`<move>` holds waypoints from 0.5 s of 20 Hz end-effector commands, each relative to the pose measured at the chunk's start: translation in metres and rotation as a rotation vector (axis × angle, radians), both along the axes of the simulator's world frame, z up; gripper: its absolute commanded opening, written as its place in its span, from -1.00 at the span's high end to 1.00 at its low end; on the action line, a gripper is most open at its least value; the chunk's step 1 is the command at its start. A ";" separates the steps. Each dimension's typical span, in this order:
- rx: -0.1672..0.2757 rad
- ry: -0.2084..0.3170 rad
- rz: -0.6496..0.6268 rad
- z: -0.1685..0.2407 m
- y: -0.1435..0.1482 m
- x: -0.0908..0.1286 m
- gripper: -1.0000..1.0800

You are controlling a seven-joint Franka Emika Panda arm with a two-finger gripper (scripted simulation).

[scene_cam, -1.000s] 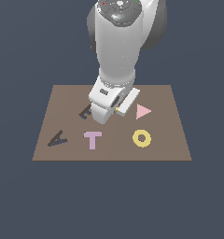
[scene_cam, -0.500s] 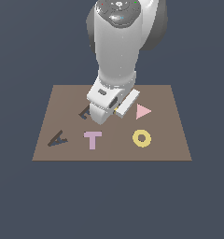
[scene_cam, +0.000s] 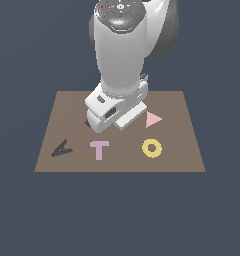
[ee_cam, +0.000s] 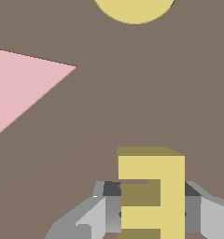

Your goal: Insert a designated object into the corresponding slot on a board.

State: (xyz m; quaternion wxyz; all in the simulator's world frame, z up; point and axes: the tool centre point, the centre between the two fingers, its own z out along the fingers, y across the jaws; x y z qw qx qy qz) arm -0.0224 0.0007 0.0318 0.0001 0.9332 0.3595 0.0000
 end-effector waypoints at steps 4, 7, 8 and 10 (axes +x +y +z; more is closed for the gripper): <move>0.000 0.000 -0.197 0.001 -0.011 0.009 1.00; 0.000 -0.001 -0.329 0.002 -0.019 0.013 1.00; 0.000 -0.001 -0.377 0.003 -0.022 0.014 1.00; 0.000 -0.001 -0.475 0.003 -0.029 0.017 1.00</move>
